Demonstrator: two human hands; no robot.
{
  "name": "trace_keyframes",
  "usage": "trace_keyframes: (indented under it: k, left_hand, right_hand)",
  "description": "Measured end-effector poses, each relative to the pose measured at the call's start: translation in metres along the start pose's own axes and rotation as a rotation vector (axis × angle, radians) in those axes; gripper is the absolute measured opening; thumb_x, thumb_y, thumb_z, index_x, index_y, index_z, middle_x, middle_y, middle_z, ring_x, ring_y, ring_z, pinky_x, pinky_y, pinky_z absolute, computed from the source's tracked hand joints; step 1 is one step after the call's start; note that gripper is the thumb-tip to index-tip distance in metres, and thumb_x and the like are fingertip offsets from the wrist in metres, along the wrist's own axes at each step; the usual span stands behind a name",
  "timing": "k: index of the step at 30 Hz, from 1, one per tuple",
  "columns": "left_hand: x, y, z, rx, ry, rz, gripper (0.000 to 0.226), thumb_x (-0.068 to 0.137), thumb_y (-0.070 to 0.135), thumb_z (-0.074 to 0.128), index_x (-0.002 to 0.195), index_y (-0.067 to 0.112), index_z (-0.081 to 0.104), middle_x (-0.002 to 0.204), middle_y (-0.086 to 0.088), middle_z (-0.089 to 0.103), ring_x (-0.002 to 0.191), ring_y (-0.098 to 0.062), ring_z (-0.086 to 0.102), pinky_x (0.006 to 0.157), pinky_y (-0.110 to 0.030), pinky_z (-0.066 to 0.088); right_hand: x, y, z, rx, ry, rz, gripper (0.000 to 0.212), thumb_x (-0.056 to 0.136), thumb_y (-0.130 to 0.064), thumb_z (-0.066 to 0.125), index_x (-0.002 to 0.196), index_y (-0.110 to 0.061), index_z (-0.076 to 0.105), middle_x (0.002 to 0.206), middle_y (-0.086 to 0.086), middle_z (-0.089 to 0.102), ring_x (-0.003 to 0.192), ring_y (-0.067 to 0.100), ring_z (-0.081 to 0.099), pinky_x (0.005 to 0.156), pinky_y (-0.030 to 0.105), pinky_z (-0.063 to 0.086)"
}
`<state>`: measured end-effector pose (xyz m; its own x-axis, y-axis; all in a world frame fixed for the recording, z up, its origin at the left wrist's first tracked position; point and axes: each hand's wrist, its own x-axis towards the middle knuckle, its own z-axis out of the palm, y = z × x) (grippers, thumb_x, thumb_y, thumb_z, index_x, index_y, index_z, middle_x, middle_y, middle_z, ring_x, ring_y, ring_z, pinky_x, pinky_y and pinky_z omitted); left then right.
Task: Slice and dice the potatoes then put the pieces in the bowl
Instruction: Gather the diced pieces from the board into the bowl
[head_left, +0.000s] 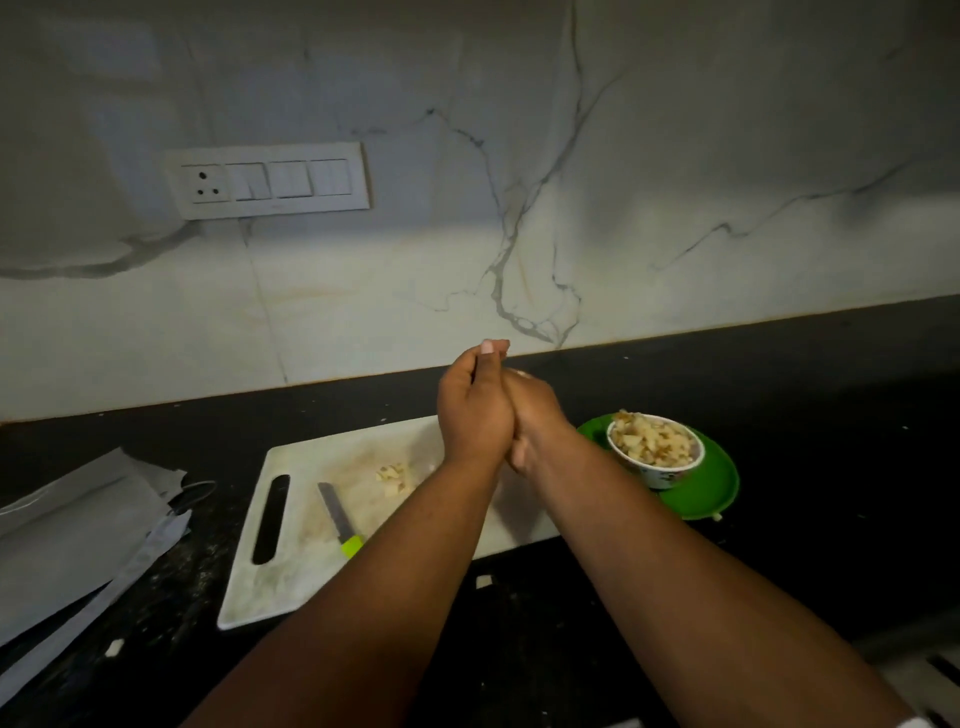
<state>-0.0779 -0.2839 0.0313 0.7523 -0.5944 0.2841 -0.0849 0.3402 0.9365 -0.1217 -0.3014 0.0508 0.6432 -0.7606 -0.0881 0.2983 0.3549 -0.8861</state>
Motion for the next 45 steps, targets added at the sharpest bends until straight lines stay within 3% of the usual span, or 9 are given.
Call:
trace_keyframes:
  k: [3,6,8,11,15,21,26,35,45]
  left_hand:
    - [-0.012,0.015,0.043,-0.093,-0.012,0.021,0.030,0.111,0.032,0.048,0.103,0.025,0.076,0.107,0.006,0.078,0.105,-0.007,0.071,0.095,-0.025,0.052]
    - [-0.023,0.022,0.081,-0.193,-0.030,-0.047,0.028,0.109,0.037,0.050,0.103,0.030,0.076,0.110,0.007,0.078,0.108,-0.008,0.070,0.099,-0.028,0.053]
    - [-0.028,0.019,0.099,-0.281,-0.021,-0.179,0.030,0.108,0.040,0.052,0.103,0.026,0.078,0.107,0.005,0.079,0.106,-0.011,0.072,0.099,-0.032,0.056]
    - [-0.037,0.013,0.118,-0.473,-0.001,-0.422,0.032,0.104,0.035,0.059,0.105,0.010,0.079,0.099,-0.008,0.080,0.097,-0.022,0.076,0.094,-0.039,0.060]
    - [-0.037,-0.005,0.130,-0.539,0.016,-0.545,0.033,0.106,0.034,0.055,0.099,0.014,0.080,0.098,-0.006,0.080,0.101,-0.026,0.075,0.101,-0.046,0.057]
    - [-0.036,-0.018,0.134,-0.355,-0.057,-0.385,0.037,0.110,0.031,0.048,0.104,0.013,0.080,0.103,-0.001,0.080,0.104,-0.016,0.074,0.104,-0.039,0.055]
    - [-0.040,-0.025,0.134,-0.234,-0.173,-0.231,0.040,0.112,0.037,0.043,0.111,0.017,0.077,0.104,0.001,0.080,0.102,-0.011,0.074,0.098,-0.033,0.057]
    - [-0.041,-0.029,0.133,-0.100,-0.279,-0.109,0.042,0.111,0.043,0.040,0.115,0.023,0.077,0.107,0.008,0.078,0.103,-0.003,0.071,0.093,-0.023,0.055]
    - [-0.039,-0.027,0.129,-0.058,-0.363,-0.059,0.044,0.111,0.048,0.035,0.119,0.029,0.074,0.115,0.016,0.073,0.109,0.005,0.066,0.094,-0.016,0.050]
  right_hand:
    - [-0.009,-0.034,-0.026,-0.175,0.078,-0.123,0.029,0.107,-0.018,0.036,0.102,-0.008,0.063,0.115,0.017,0.066,0.103,0.018,0.066,0.097,0.030,0.047]
    - [-0.013,-0.062,-0.056,-0.294,0.280,-0.238,0.021,0.099,-0.022,0.056,0.098,-0.003,0.066,0.104,0.021,0.069,0.095,0.021,0.069,0.065,0.029,0.057]
    - [-0.016,-0.072,-0.069,-0.289,0.304,-0.258,0.026,0.096,-0.020,0.060,0.100,0.004,0.069,0.099,0.018,0.073,0.089,0.018,0.073,0.065,0.021,0.056]
    - [-0.025,-0.077,-0.089,-0.213,0.416,-0.251,0.023,0.084,-0.010,0.069,0.097,0.010,0.068,0.090,0.021,0.074,0.086,0.030,0.074,0.071,0.035,0.060]
    - [-0.023,-0.077,-0.119,-0.267,0.519,-0.217,0.014,0.079,-0.017,0.069,0.092,-0.011,0.073,0.078,0.005,0.076,0.076,0.021,0.075,0.069,0.035,0.060]
    - [-0.014,-0.069,-0.141,-0.364,0.536,-0.295,0.023,0.090,-0.038,0.063,0.087,-0.018,0.074,0.079,0.000,0.075,0.081,0.020,0.073,0.082,0.044,0.059]
    - [-0.011,-0.061,-0.147,-0.441,0.570,-0.383,0.035,0.100,-0.036,0.049,0.083,-0.020,0.074,0.077,0.000,0.074,0.077,0.016,0.072,0.081,0.045,0.059]
    - [-0.010,-0.050,-0.152,-0.665,0.566,-0.511,0.030,0.098,-0.024,0.049,0.077,-0.017,0.069,0.071,0.003,0.069,0.069,0.019,0.068,0.065,0.043,0.055]
    - [-0.016,-0.047,-0.162,-0.788,0.527,-0.519,0.038,0.098,-0.035,0.052,0.068,-0.015,0.063,0.061,0.008,0.062,0.056,0.021,0.058,0.054,0.036,0.047]
